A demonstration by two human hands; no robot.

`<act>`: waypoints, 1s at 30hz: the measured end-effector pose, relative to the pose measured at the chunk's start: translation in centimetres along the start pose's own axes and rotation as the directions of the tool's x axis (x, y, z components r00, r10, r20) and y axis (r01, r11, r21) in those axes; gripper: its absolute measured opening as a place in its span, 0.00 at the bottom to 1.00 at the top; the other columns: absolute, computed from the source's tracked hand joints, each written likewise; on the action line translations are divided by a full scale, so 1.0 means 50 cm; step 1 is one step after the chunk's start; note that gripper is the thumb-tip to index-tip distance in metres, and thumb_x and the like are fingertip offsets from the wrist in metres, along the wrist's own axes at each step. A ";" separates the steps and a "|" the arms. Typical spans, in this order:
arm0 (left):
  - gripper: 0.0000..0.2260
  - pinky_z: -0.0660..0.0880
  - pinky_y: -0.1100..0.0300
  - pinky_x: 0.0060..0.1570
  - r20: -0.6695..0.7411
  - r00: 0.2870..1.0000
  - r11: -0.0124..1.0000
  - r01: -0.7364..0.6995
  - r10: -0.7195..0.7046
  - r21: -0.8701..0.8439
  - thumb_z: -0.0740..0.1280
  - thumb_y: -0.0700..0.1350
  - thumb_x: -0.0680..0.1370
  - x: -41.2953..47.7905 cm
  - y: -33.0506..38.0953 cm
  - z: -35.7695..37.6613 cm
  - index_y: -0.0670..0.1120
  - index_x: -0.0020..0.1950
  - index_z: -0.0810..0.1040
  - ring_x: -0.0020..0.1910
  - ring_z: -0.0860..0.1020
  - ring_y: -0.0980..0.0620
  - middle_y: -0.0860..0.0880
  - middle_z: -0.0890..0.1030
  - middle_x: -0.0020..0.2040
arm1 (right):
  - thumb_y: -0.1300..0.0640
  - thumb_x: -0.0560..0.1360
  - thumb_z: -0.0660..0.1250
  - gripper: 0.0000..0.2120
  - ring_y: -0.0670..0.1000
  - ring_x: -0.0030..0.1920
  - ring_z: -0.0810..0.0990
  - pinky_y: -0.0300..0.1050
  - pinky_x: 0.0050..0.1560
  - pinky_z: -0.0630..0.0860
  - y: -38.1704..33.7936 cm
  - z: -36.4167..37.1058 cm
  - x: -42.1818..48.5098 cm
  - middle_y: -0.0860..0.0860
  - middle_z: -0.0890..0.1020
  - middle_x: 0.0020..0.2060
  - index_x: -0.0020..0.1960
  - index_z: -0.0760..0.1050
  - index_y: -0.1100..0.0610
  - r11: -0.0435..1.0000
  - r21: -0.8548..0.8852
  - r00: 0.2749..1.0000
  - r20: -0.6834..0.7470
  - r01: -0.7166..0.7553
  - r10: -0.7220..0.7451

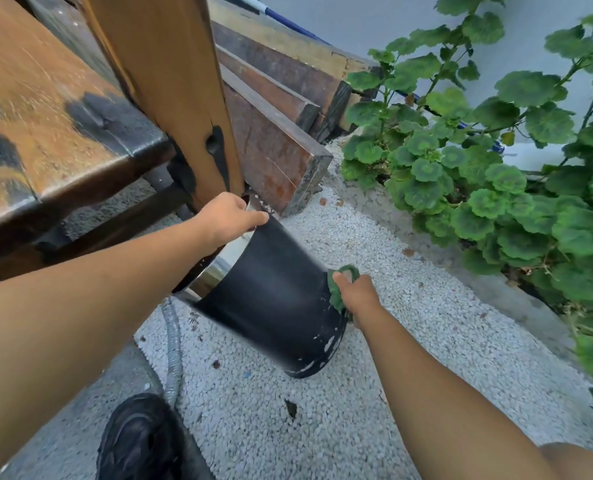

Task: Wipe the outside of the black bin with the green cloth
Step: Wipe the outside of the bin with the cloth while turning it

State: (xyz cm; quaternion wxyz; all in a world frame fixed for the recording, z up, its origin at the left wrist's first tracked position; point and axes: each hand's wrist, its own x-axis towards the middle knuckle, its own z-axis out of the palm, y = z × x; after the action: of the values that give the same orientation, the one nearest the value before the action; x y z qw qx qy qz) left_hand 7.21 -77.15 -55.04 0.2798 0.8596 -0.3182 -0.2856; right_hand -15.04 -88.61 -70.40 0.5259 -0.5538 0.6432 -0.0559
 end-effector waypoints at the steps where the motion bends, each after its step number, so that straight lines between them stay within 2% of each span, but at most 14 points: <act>1: 0.24 0.56 0.56 0.34 0.028 1.000 1.000 0.006 -0.006 -0.024 0.71 0.52 0.74 -0.002 0.001 0.009 0.47 0.31 0.58 0.29 0.59 0.50 0.48 0.58 0.30 | 0.42 0.77 0.67 0.31 0.60 0.56 0.77 0.56 0.59 0.77 0.000 0.000 0.011 0.58 0.76 0.59 0.70 0.66 0.61 1.000 0.000 1.000 0.010 -0.019 0.019; 3: 0.22 0.54 0.56 0.33 0.026 0.999 0.998 0.031 -0.030 -0.052 0.69 0.50 0.77 -0.009 0.000 0.035 0.47 0.34 0.58 0.30 0.58 0.50 0.50 0.58 0.32 | 0.41 0.77 0.67 0.32 0.59 0.55 0.77 0.59 0.61 0.77 -0.005 -0.003 0.029 0.57 0.76 0.58 0.71 0.66 0.61 0.999 -0.016 0.999 0.035 -0.036 0.036; 5: 0.19 0.56 0.56 0.34 0.009 0.997 0.992 0.076 -0.076 -0.096 0.66 0.48 0.79 -0.008 0.003 0.060 0.47 0.36 0.58 0.31 0.59 0.50 0.50 0.58 0.34 | 0.40 0.77 0.66 0.32 0.61 0.60 0.78 0.61 0.63 0.76 -0.014 -0.010 0.037 0.59 0.76 0.62 0.72 0.65 0.60 0.997 -0.065 0.996 0.070 -0.052 0.057; 9: 0.21 0.59 0.58 0.35 0.040 0.992 0.982 0.127 -0.122 -0.139 0.67 0.45 0.79 0.001 0.042 0.082 0.49 0.33 0.57 0.30 0.59 0.54 0.52 0.59 0.33 | 0.38 0.79 0.59 0.35 0.65 0.67 0.72 0.65 0.65 0.73 -0.009 -0.014 0.005 0.62 0.67 0.72 0.79 0.56 0.56 0.986 -0.121 0.989 0.078 -0.115 0.125; 12: 0.22 0.56 0.58 0.30 0.103 0.987 0.984 0.134 -0.122 -0.119 0.68 0.43 0.78 0.010 0.068 0.078 0.46 0.32 0.58 0.27 0.59 0.51 0.49 0.59 0.31 | 0.37 0.80 0.55 0.35 0.66 0.69 0.69 0.63 0.67 0.70 0.031 -0.009 -0.047 0.63 0.63 0.75 0.80 0.54 0.54 0.986 -0.105 0.990 0.049 -0.128 0.134; 17: 0.13 0.60 0.60 0.32 0.116 0.981 0.982 0.168 -0.157 -0.090 0.68 0.45 0.79 0.032 0.078 0.063 0.44 0.39 0.68 0.32 0.63 0.55 0.51 0.65 0.36 | 0.38 0.80 0.58 0.33 0.63 0.62 0.72 0.55 0.57 0.73 0.103 0.024 -0.153 0.62 0.64 0.72 0.79 0.55 0.53 0.991 0.127 0.999 -0.021 -0.046 0.049; 20: 0.18 0.64 0.59 0.39 0.110 0.983 0.986 0.152 -0.144 -0.067 0.68 0.47 0.79 0.044 0.077 0.058 0.49 0.35 0.63 0.32 0.61 0.57 0.54 0.62 0.35 | 0.41 0.80 0.61 0.31 0.58 0.56 0.74 0.53 0.55 0.76 0.135 0.064 -0.209 0.61 0.68 0.67 0.77 0.57 0.53 0.960 0.279 0.994 -0.109 0.018 0.013; 22: 0.16 0.65 0.57 0.45 0.107 0.983 0.983 0.161 -0.151 -0.090 0.69 0.47 0.79 0.050 0.073 0.059 0.48 0.36 0.65 0.32 0.61 0.57 0.54 0.62 0.35 | 0.44 0.80 0.64 0.29 0.57 0.56 0.77 0.50 0.53 0.77 0.150 0.095 -0.244 0.60 0.71 0.65 0.76 0.59 0.55 0.927 0.370 0.983 -0.186 0.057 0.013; 24: 0.11 0.65 0.57 0.46 0.097 0.982 0.978 0.171 -0.160 -0.121 0.69 0.47 0.78 0.053 0.065 0.058 0.45 0.41 0.70 0.33 0.63 0.57 0.54 0.64 0.36 | 0.47 0.80 0.65 0.29 0.56 0.57 0.79 0.47 0.54 0.79 0.159 0.123 -0.274 0.61 0.73 0.65 0.76 0.60 0.57 0.885 0.457 0.975 -0.221 0.089 0.015; 27: 0.10 0.66 0.59 0.41 0.091 0.982 0.974 0.179 -0.167 -0.142 0.69 0.47 0.78 0.051 0.055 0.054 0.42 0.46 0.74 0.33 0.64 0.58 0.52 0.70 0.41 | 0.47 0.80 0.66 0.30 0.57 0.58 0.79 0.52 0.58 0.80 0.160 0.128 -0.288 0.60 0.73 0.64 0.76 0.60 0.57 0.877 0.473 0.972 -0.232 0.085 0.030; 30: 0.24 0.68 0.57 0.49 0.056 0.979 0.960 0.205 -0.198 -0.191 0.70 0.50 0.78 0.045 0.042 0.045 0.35 0.67 0.73 0.42 0.75 0.53 0.43 0.78 0.58 | 0.44 0.79 0.66 0.24 0.56 0.54 0.80 0.48 0.51 0.78 0.152 0.093 -0.271 0.57 0.76 0.58 0.70 0.66 0.55 0.928 0.358 0.977 -0.212 0.104 -0.028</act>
State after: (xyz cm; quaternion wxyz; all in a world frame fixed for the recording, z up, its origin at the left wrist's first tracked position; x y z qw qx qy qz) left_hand 6.29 -80.76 -55.87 0.3267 0.8505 -0.2043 -0.3580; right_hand -18.79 -72.90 -69.11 0.5494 -0.4585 0.6525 -0.2491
